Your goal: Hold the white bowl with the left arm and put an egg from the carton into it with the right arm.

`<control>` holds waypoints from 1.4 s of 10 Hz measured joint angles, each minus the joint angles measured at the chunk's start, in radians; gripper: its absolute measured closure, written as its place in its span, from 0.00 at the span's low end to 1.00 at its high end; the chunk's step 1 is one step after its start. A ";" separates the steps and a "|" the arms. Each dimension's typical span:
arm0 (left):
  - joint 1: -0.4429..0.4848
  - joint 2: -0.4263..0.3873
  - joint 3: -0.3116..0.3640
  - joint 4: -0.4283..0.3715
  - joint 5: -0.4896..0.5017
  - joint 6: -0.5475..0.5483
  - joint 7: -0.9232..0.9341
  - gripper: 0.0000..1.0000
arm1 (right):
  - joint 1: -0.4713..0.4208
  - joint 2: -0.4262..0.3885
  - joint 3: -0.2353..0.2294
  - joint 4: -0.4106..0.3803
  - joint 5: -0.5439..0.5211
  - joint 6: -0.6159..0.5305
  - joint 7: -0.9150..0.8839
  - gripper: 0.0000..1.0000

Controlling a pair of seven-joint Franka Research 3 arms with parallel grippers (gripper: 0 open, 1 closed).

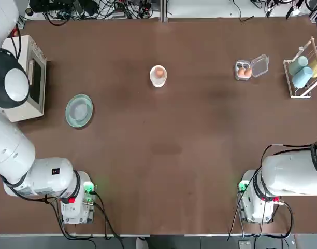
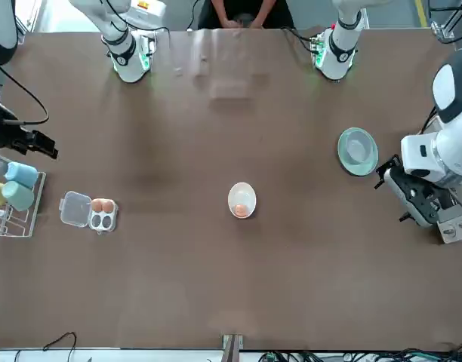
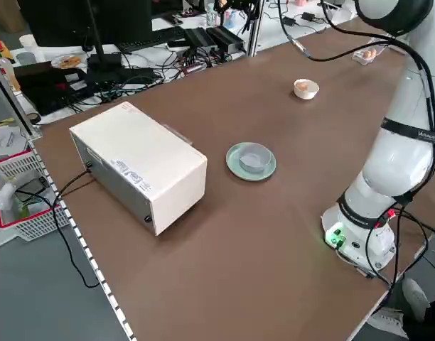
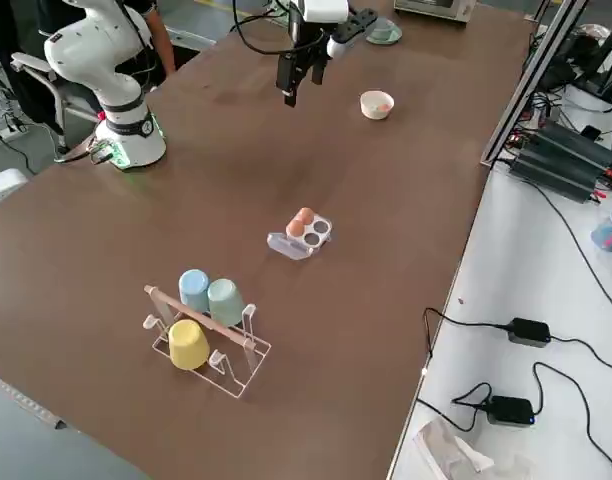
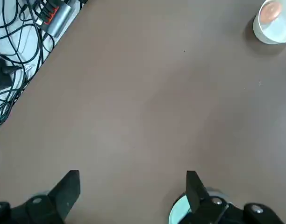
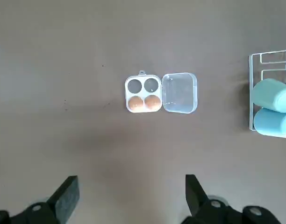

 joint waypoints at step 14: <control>-0.036 -0.084 0.008 0.065 0.043 -0.215 -0.712 0.00 | 0.000 -0.010 -0.003 0.008 0.000 0.006 0.024 0.00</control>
